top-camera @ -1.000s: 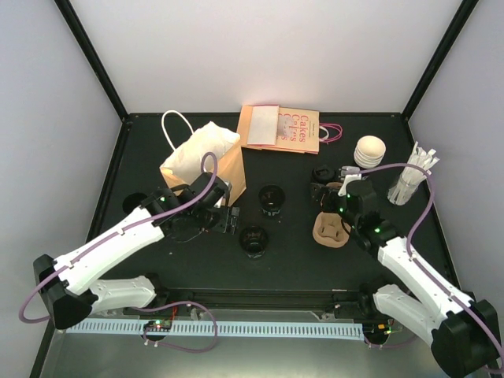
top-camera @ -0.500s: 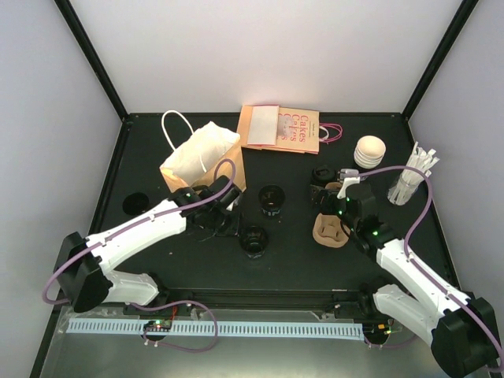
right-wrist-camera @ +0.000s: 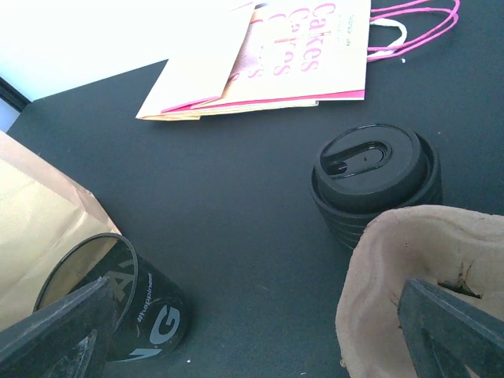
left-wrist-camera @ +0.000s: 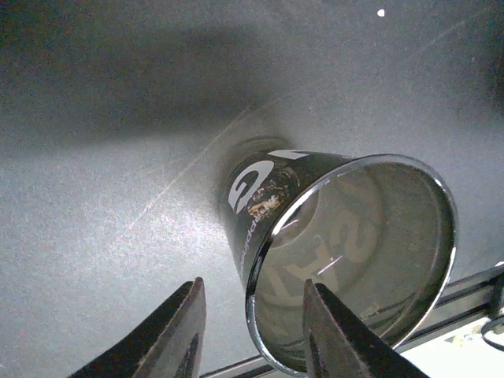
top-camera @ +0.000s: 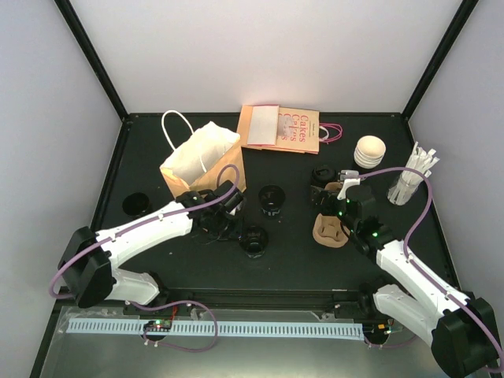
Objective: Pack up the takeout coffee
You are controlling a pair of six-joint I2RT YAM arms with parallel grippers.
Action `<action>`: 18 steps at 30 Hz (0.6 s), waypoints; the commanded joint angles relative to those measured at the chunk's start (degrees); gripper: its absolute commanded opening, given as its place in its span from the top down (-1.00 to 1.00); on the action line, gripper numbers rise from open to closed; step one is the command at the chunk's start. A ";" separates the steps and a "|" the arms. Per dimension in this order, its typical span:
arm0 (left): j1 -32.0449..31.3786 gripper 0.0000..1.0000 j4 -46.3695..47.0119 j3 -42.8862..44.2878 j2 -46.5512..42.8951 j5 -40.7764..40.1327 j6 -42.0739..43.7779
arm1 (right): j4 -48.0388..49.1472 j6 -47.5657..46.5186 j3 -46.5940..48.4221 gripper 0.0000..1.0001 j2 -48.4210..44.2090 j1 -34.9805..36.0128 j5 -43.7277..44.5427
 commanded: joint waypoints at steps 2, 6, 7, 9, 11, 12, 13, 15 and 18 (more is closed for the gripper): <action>-0.48 0.50 0.88 -0.39 1.22 0.53 -0.68 | 1.84 -0.43 -0.53 -1.00 0.47 -0.02 1.75; -0.59 0.53 1.40 -0.63 1.91 0.84 -0.48 | 1.96 -0.37 -0.51 -1.00 0.86 -0.02 1.75; -0.61 0.53 1.37 -0.61 2.05 0.79 -0.42 | 2.03 -0.31 -0.59 -1.00 0.87 -0.05 1.76; -0.61 0.53 1.03 -0.48 2.39 0.70 -0.18 | 2.20 -0.38 -0.70 -1.00 0.96 -0.04 1.79; -0.61 0.61 0.40 -0.51 2.88 0.65 -0.02 | 2.30 -0.29 -0.86 -1.00 0.99 -0.05 1.97; -0.61 0.69 0.29 -0.52 3.10 0.61 0.05 | 2.37 -0.23 -0.94 -1.00 1.03 -0.04 1.96; -0.61 0.74 0.15 -0.61 3.30 0.70 0.23 | 2.58 -0.26 -1.09 -1.00 1.08 -0.04 1.96; -0.61 0.93 -0.10 -0.46 3.52 0.74 0.68 | 3.29 -0.19 -1.37 -1.00 1.10 -0.05 1.84; -0.61 0.97 -1.49 0.64 3.48 0.48 2.41 | 3.84 -0.40 -1.69 -1.00 1.53 0.01 1.59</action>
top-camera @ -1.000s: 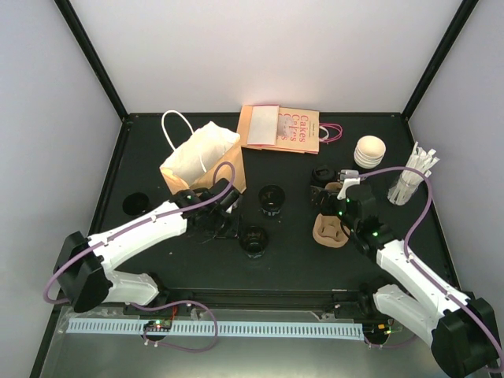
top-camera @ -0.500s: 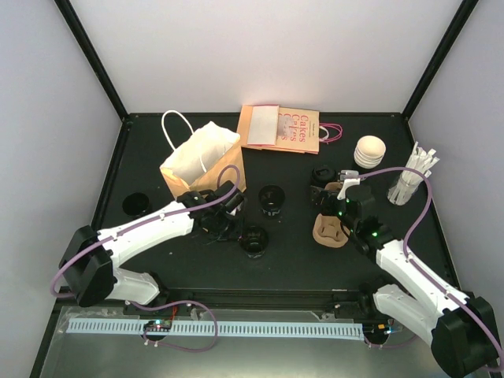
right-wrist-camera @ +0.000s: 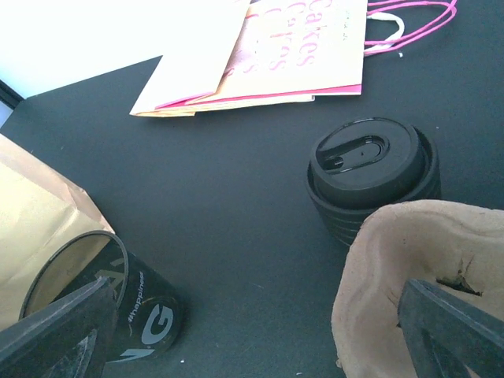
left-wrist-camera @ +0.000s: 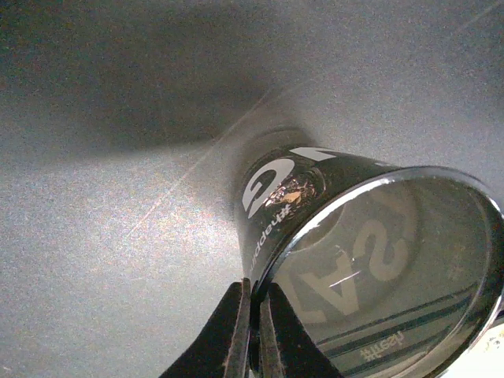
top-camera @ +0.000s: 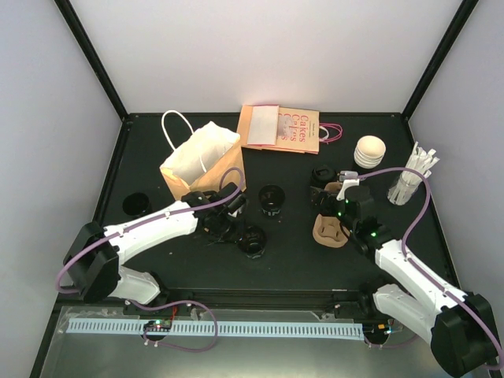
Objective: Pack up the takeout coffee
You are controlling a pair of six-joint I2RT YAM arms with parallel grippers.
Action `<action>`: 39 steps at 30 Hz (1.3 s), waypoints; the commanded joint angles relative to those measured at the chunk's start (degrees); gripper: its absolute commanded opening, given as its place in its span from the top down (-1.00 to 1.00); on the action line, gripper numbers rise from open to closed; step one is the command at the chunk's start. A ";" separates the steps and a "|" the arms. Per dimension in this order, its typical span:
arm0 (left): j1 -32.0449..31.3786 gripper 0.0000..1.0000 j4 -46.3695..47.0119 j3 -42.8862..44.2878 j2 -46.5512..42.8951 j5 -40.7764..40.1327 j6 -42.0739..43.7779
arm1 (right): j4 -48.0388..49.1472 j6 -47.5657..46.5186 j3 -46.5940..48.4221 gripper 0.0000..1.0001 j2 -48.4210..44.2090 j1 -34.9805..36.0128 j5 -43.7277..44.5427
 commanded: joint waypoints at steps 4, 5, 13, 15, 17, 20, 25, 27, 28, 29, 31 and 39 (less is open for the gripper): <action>-0.26 0.97 -5.86 2.15 -2.06 -1.83 3.75 | 4.81 -0.34 -1.71 -1.00 2.02 0.04 1.30; -0.20 0.97 -7.70 2.16 -3.02 -2.32 4.05 | 5.76 -0.22 -2.12 -1.00 2.62 0.10 1.30; 3.91 0.97 -20.41 0.92 -12.66 -6.43 5.80 | 8.48 -0.52 -3.62 -1.00 4.00 0.81 2.22; 6.57 0.97 -23.09 0.52 -15.60 -6.44 6.69 | 9.06 -0.48 -4.41 -1.00 3.53 0.94 2.72; 8.70 0.97 -26.76 0.69 -18.17 -6.92 7.53 | 9.55 -0.57 -4.99 -1.00 3.21 0.91 3.15; 11.09 0.97 -33.23 2.95 -20.35 -9.26 8.62 | 9.42 -0.58 -5.06 -1.00 3.11 0.97 3.69; 21.40 0.97 -38.81 6.51 -23.62 -12.17 13.89 | 9.43 -0.49 -5.23 -1.00 2.88 0.93 3.99; 27.59 0.97 -38.49 7.68 -25.50 -13.08 15.95 | 9.45 -0.45 -5.40 -1.00 2.76 0.86 4.17; 31.31 0.97 -37.49 7.78 -26.63 -13.45 16.92 | 9.53 -0.41 -5.48 -1.00 2.75 0.92 4.20; 34.03 0.97 -36.25 7.90 -27.68 -12.71 18.14 | 9.70 -0.35 -5.57 -1.00 2.72 0.93 4.11; 38.80 0.97 -34.68 8.24 -27.98 -10.02 20.41 | 9.84 -0.31 -5.59 -1.00 2.82 0.93 3.93; 52.87 0.97 -26.33 16.57 -24.50 -5.85 20.16 | 10.30 -0.26 -5.97 -1.00 2.78 0.91 3.52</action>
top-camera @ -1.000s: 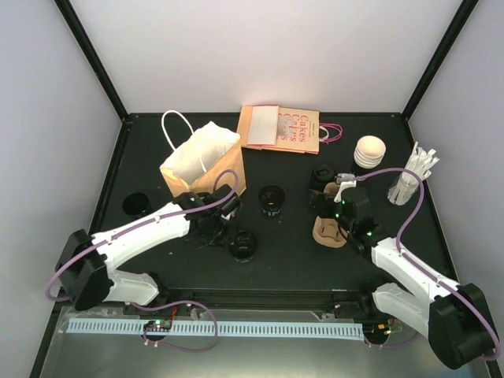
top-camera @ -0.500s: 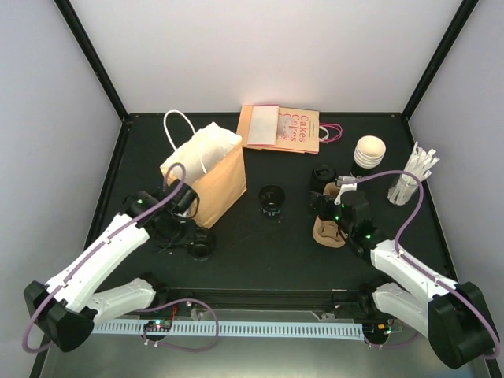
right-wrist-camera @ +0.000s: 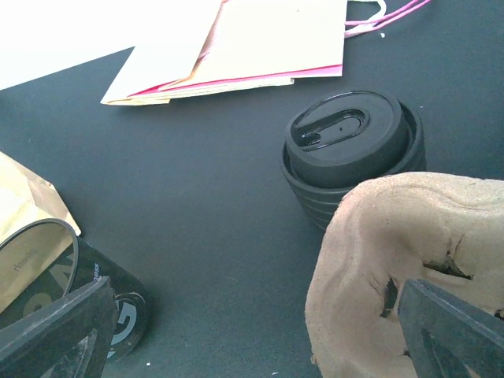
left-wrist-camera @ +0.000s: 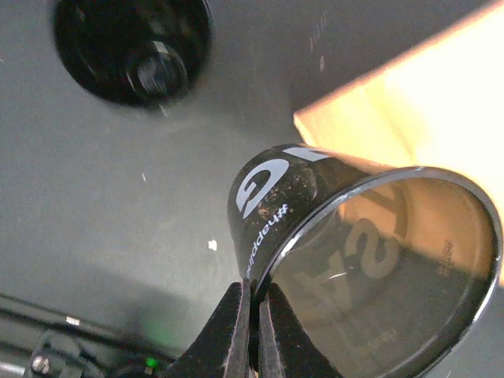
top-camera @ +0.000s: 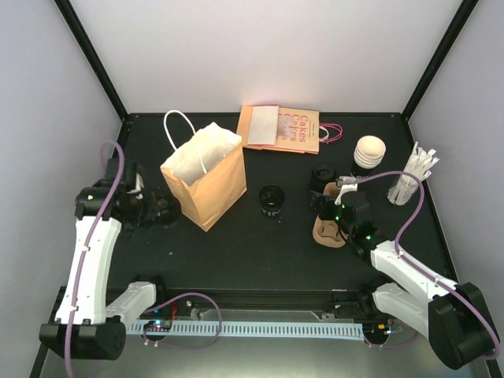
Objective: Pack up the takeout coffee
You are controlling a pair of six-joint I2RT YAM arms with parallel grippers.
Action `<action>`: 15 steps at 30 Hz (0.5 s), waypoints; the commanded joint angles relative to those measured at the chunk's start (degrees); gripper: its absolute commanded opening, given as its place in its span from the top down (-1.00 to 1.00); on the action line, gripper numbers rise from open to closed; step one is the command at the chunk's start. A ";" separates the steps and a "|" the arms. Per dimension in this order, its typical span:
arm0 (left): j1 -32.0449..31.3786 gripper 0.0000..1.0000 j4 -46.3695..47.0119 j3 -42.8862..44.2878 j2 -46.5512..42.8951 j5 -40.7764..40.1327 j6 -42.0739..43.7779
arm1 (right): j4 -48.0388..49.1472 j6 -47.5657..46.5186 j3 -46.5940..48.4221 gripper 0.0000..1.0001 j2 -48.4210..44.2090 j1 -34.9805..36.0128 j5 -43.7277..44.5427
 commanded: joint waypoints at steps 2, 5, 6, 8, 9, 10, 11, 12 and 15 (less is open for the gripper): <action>13.01 0.97 10.70 6.29 -0.24 5.43 -1.17 | 2.38 -0.12 -0.89 -1.00 -0.61 0.27 0.74; 19.03 0.97 15.74 6.37 0.08 7.37 -2.11 | 2.69 0.00 -0.92 -1.00 -0.19 0.25 0.51; 20.86 0.97 16.04 6.86 0.93 7.93 -2.13 | 2.82 0.12 -0.99 -1.00 -0.01 0.25 0.44; 24.37 0.97 16.32 7.55 2.57 8.86 -1.55 | 3.03 0.28 -1.04 -1.00 0.42 0.28 0.32; 25.94 0.97 16.35 7.58 3.26 9.08 -1.48 | 3.08 0.29 -1.04 -1.00 0.62 0.25 0.29; 26.93 0.97 16.36 7.50 3.86 9.12 -1.47 | 3.09 0.25 -1.00 -1.00 0.82 0.23 0.23; 27.63 0.97 16.31 7.35 4.46 9.13 -1.55 | 3.11 0.30 -0.93 -1.00 0.99 0.25 0.28; 28.00 0.97 16.52 6.87 4.80 9.08 -2.01 | 3.09 0.31 -0.91 -1.00 1.09 0.25 0.44; 29.43 0.97 18.26 3.60 5.14 8.83 -3.45 | 3.24 0.25 -0.91 -1.00 1.20 0.25 0.54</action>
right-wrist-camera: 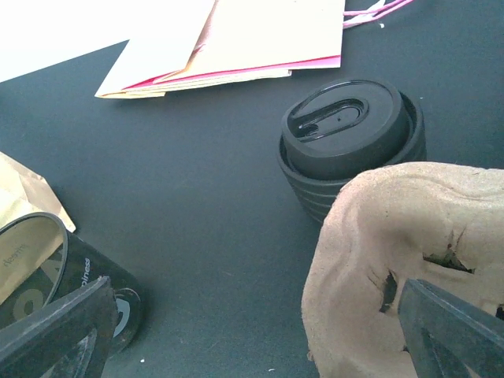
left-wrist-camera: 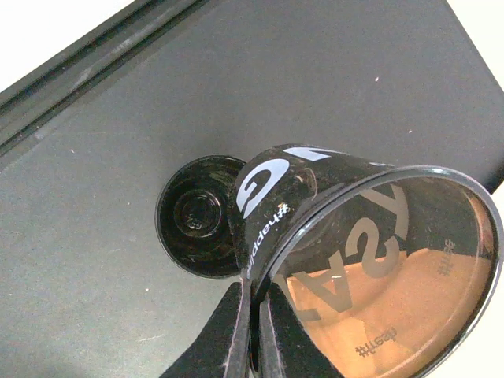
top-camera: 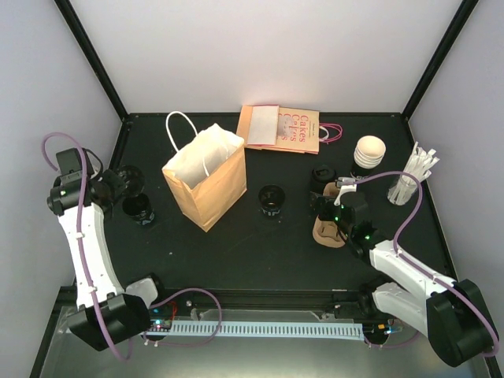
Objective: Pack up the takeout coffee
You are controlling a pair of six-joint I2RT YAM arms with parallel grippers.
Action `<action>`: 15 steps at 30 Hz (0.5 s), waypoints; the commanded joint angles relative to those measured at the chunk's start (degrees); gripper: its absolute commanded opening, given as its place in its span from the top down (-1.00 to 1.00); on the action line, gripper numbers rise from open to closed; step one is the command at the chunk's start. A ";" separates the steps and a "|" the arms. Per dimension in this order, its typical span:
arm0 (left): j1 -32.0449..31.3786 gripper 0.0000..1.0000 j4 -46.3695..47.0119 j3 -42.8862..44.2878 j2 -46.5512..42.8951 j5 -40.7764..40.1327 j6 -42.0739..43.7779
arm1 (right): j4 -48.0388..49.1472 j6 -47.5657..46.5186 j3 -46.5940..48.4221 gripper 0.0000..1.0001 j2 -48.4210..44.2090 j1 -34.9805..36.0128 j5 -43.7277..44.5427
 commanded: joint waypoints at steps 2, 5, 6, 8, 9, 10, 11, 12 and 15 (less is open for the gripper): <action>2.74 0.97 4.77 -4.49 0.38 2.99 -2.66 | 2.27 0.25 -0.36 -1.00 0.18 0.25 0.61; 4.19 0.97 6.31 -7.24 1.44 4.21 -3.22 | 2.44 0.26 -0.36 -1.00 0.26 0.25 0.46; 4.74 0.97 6.36 -7.73 2.03 4.71 -3.11 | 2.39 0.21 -0.36 -1.00 0.26 0.25 0.44; 5.57 0.97 5.95 -8.19 3.39 5.22 -2.82 | 2.38 0.22 -0.36 -1.00 0.25 0.25 0.46; 5.90 0.97 5.54 -8.40 4.10 5.34 -2.82 | 2.46 0.28 -0.36 -1.00 0.22 0.26 0.45; 6.30 0.97 5.09 -8.58 4.74 5.69 -2.55 | 2.43 0.28 -0.38 -1.00 0.26 0.25 0.44; 6.64 0.97 4.89 -8.76 5.21 5.91 -2.34 | 2.47 0.29 -0.37 -1.00 0.27 0.25 0.41; 6.81 0.97 4.98 -9.10 5.36 5.82 -2.34 | 2.45 0.27 -0.34 -1.00 0.25 0.23 0.41; 7.56 0.93 5.73 -9.98 5.39 5.82 -2.30 | 2.35 0.24 -0.36 -1.00 0.21 0.25 0.42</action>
